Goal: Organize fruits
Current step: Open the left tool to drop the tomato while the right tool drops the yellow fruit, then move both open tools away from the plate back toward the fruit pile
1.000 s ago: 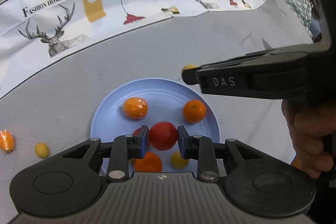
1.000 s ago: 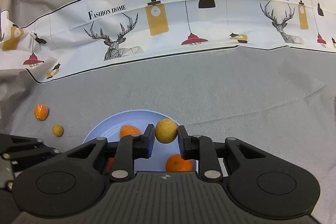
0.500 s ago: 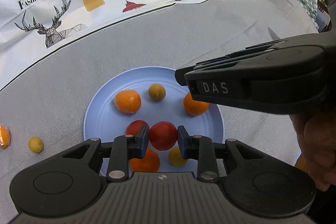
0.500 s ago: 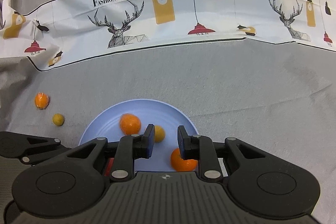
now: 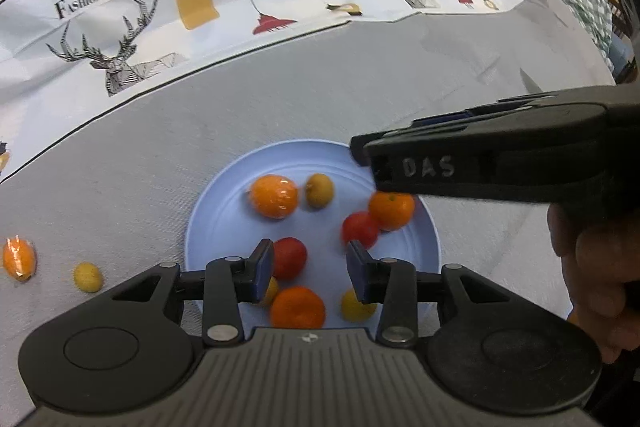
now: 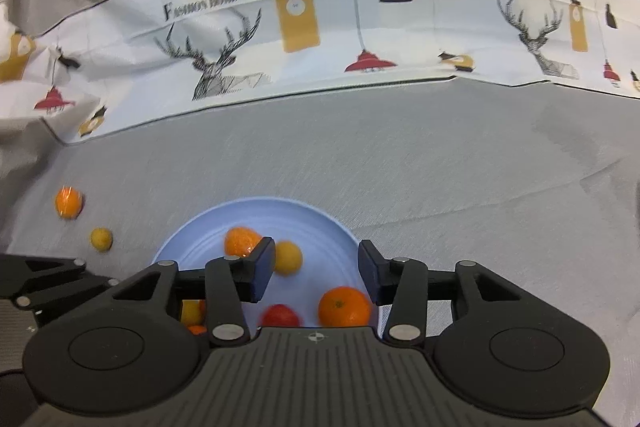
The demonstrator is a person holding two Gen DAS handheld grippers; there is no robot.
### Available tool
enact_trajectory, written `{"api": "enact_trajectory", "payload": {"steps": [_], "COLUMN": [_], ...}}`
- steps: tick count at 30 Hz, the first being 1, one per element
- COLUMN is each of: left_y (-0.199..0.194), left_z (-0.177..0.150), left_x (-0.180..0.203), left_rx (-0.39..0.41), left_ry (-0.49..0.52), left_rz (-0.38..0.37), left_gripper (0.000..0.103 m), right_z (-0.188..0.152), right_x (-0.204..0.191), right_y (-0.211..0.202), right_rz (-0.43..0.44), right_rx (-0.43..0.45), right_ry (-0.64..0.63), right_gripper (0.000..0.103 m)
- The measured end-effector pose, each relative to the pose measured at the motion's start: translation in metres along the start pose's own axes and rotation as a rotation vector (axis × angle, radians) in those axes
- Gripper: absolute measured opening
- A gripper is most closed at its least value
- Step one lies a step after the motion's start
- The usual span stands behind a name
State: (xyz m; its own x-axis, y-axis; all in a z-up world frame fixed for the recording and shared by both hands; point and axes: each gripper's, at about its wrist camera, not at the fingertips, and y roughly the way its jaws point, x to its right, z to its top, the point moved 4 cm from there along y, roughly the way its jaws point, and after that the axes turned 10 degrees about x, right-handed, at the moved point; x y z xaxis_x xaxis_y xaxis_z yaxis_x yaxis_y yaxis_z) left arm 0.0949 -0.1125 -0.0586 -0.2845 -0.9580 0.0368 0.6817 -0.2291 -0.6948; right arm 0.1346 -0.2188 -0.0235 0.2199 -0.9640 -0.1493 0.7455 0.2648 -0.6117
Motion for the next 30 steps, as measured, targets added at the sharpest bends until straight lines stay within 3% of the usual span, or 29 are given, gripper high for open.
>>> {"api": "enact_trajectory", "payload": {"steps": [7, 21, 25, 30], "left_y": [-0.013, -0.040, -0.048, -0.055], "left_z": [0.005, 0.000, -0.001, -0.002], "left_x": [-0.016, -0.080, -0.098, -0.117], "left_rx": [0.036, 0.119, 0.143, 0.156], "left_ry": [-0.030, -0.116, -0.145, -0.189], "left_rz": [0.023, 0.147, 0.164, 0.200], "left_gripper": [0.031, 0.024, 0.024, 0.024], "right_z": [0.005, 0.016, 0.018, 0.017], "right_x": [-0.003, -0.055, -0.077, -0.102], "right_y": [-0.004, -0.009, -0.009, -0.009], "right_rz": [-0.033, -0.050, -0.029, -0.008], "right_rx": [0.054, 0.130, 0.130, 0.140], "right_ry": [0.028, -0.020, -0.028, -0.024], "right_gripper": [0.050, 0.049, 0.035, 0.026]}}
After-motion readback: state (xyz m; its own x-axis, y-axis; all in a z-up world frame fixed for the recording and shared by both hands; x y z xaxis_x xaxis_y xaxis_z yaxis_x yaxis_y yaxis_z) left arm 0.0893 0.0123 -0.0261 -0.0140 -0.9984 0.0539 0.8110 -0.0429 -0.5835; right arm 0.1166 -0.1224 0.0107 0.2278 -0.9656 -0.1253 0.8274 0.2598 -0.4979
